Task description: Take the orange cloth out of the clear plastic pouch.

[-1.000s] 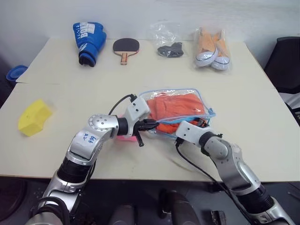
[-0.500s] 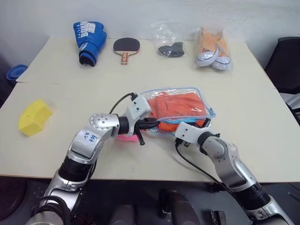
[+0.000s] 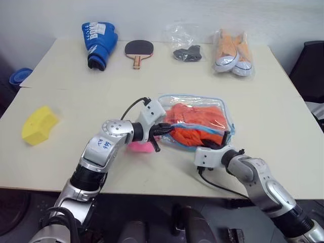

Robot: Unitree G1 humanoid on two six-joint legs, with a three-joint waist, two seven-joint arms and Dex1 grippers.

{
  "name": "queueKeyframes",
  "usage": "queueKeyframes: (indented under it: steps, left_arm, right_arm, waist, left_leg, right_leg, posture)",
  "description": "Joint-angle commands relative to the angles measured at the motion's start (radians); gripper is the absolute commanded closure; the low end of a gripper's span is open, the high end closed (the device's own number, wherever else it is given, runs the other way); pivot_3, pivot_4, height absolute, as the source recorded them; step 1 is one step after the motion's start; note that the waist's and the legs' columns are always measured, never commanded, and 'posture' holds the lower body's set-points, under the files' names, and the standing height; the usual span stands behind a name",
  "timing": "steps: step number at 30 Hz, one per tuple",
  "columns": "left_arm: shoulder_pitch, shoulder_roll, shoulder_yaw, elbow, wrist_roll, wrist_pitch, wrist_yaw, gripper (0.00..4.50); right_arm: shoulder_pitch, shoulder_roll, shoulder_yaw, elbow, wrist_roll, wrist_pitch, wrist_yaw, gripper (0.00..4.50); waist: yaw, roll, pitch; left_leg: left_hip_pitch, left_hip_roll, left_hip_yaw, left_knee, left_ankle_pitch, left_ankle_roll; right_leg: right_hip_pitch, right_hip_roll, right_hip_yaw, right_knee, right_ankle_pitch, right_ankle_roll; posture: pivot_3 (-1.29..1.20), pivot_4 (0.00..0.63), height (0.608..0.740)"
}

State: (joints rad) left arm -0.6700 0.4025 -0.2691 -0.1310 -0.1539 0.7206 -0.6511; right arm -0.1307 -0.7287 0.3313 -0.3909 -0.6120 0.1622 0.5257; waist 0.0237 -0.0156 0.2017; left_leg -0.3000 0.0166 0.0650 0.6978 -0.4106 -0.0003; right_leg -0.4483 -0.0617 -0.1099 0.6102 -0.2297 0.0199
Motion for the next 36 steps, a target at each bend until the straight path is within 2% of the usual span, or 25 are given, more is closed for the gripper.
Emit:
queueKeyframes:
  steps: [1,7,10,13,18,21,26,28,31,36]
  left_arm:
    - [-0.026,0.018,-0.025,0.073,0.095,-0.112,0.044,4.5]
    - [-0.046,0.038,-0.042,0.246,0.191,-0.266,0.064,4.5]
    - [-0.075,0.036,-0.028,0.323,0.211,-0.314,0.077,4.5]
    - [-0.099,0.042,-0.018,0.374,0.224,-0.353,0.078,4.5]
    - [-0.109,0.083,-0.021,0.403,0.242,-0.404,0.035,4.5]
    - [-0.079,0.142,-0.029,0.367,0.252,-0.435,-0.028,4.5]
    - [-0.067,0.203,-0.009,0.356,0.263,-0.454,-0.06,4.5]
    - [-0.054,0.207,-0.002,0.317,0.232,-0.448,-0.102,4.5]
    - [-0.02,0.197,-0.011,0.218,0.2,-0.42,-0.164,4.5]
    - [0.016,0.191,-0.035,0.125,0.223,-0.399,-0.191,4.5]
  right_arm:
    - [0.086,-0.061,-0.072,-0.136,0.067,-0.085,0.056,4.48]
    - [0.282,-0.164,-0.27,-0.273,0.278,-0.259,0.137,4.48]
    - [0.377,-0.235,-0.367,-0.243,0.301,-0.398,0.159,4.48]
    - [0.444,-0.258,-0.457,-0.195,0.342,-0.475,0.167,4.48]
    - [0.518,-0.307,-0.59,0.029,0.316,-0.643,0.148,4.48]
    - [0.472,-0.334,-0.646,0.225,0.283,-0.692,0.089,4.48]
    - [0.388,-0.366,-0.664,0.474,0.276,-0.734,0.031,4.48]
    - [0.325,-0.337,-0.671,0.558,0.344,-0.663,0.027,4.48]
    - [0.215,-0.233,-0.693,0.592,0.508,-0.411,0.054,4.48]
    - [0.1,-0.139,-0.734,0.586,0.579,-0.025,-0.015,4.48]
  waist:
    - [0.002,0.0,0.0]
    - [0.0,0.0,0.0]
    - [0.001,0.0,0.0]
    - [0.001,0.0,0.0]
    - [0.001,0.0,0.001]
    - [-0.003,-0.001,0.001]
    - [-0.004,0.0,0.001]
    - [-0.004,0.0,0.001]
    - [-0.006,0.0,0.001]
    - [0.0,0.004,0.002]
  left_leg:
    - [0.0,0.0,0.0,0.0,0.0,0.0]
    - [0.0,0.0,0.0,0.0,0.0,0.0]
    - [0.0,0.0,0.0,0.0,0.0,0.001]
    - [0.0,0.0,0.001,0.0,0.0,0.001]
    - [0.0,0.0,0.002,0.0,-0.001,0.002]
    - [0.001,0.0,0.002,-0.001,-0.001,0.002]
    - [0.002,0.001,0.004,-0.001,-0.001,0.002]
    - [0.002,0.001,0.004,-0.002,-0.001,0.002]
    - [0.002,0.001,0.004,-0.002,-0.001,0.001]
    - [0.001,0.002,0.003,-0.002,0.0,0.001]
  right_leg:
    - [0.0,0.0,0.0,0.0,0.0,0.0]
    - [0.0,0.0,0.0,-0.001,0.0,0.0]
    - [0.001,0.0,0.0,-0.001,0.0,0.0]
    - [0.001,0.0,0.0,-0.002,0.0,0.0]
    - [0.001,0.0,0.0,-0.002,0.0,0.0]
    - [0.001,0.0,0.0,-0.002,0.0,0.0]
    - [0.001,0.001,0.001,-0.002,0.0,0.0]
    - [0.001,0.001,0.001,-0.002,0.0,0.0]
    - [0.001,0.0,0.001,-0.002,0.0,0.0]
    - [0.001,0.0,0.0,-0.001,0.001,0.0]
  posture:
    - [0.0,0.15,0.74]
    - [0.0,0.15,0.74]
    - [0.0,0.15,0.74]
    - [0.0,0.15,0.74]
    - [0.0,0.15,0.74]
    - [0.0,0.15,0.74]
    - [0.0,0.15,0.74]
    - [0.0,0.15,0.74]
    - [0.0,0.15,0.74]
    - [0.0,0.15,0.74]
